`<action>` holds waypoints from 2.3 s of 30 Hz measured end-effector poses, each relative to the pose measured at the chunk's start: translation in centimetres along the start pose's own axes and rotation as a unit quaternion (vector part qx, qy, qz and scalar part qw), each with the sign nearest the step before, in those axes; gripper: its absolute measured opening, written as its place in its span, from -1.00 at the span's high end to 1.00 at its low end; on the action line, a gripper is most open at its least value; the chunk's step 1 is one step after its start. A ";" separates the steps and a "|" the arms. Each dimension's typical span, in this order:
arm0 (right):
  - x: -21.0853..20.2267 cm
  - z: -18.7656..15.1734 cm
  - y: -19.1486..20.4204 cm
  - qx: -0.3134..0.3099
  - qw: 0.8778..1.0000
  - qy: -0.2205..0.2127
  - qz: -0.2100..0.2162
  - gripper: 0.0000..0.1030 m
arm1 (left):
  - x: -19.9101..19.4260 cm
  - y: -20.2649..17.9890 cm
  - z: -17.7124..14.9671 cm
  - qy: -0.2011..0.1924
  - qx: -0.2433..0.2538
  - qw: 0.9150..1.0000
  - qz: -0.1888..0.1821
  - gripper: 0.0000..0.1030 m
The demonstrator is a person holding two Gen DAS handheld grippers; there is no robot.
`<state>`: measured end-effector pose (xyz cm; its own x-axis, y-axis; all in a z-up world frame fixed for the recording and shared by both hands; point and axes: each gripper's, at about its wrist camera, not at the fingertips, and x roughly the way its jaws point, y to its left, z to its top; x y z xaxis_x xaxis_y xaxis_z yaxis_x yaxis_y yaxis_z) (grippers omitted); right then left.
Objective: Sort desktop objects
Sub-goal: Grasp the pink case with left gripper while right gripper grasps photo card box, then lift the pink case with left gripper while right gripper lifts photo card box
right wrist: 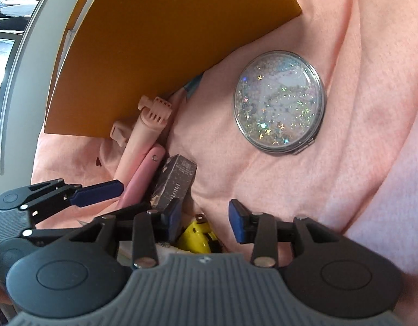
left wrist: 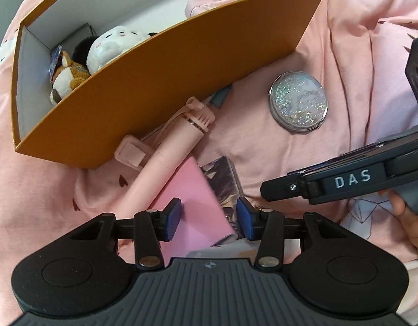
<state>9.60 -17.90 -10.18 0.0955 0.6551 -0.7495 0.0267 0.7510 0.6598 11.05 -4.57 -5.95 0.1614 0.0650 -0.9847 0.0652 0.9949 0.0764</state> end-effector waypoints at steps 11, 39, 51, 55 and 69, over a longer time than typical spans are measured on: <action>1.3 0.4 1.2 -0.001 0.999 0.025 0.031 0.12 | -1.2 0.1 -1.6 -0.009 0.030 0.999 0.034 0.39; -4.2 1.5 2.3 -0.023 0.996 -0.082 0.009 0.52 | -2.2 2.4 -3.3 -0.025 0.035 0.997 0.061 0.40; -2.9 2.4 1.0 -0.013 0.997 -0.073 -0.012 0.46 | -0.5 1.0 -2.5 -0.020 0.088 0.993 0.074 0.40; -2.5 2.4 1.2 -0.024 0.998 -0.058 -0.016 0.40 | 0.5 0.3 -1.7 -0.008 0.115 0.990 0.075 0.40; -1.2 4.3 3.6 -0.171 0.982 0.026 -0.078 0.38 | 1.5 -0.1 1.2 0.030 0.144 0.989 0.028 0.47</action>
<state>13.83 -16.35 -6.63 0.0663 0.5268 -0.8474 -0.2988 0.8208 0.4868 12.43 -4.61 -7.28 0.1144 0.1317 -0.9847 0.3375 0.9271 0.1632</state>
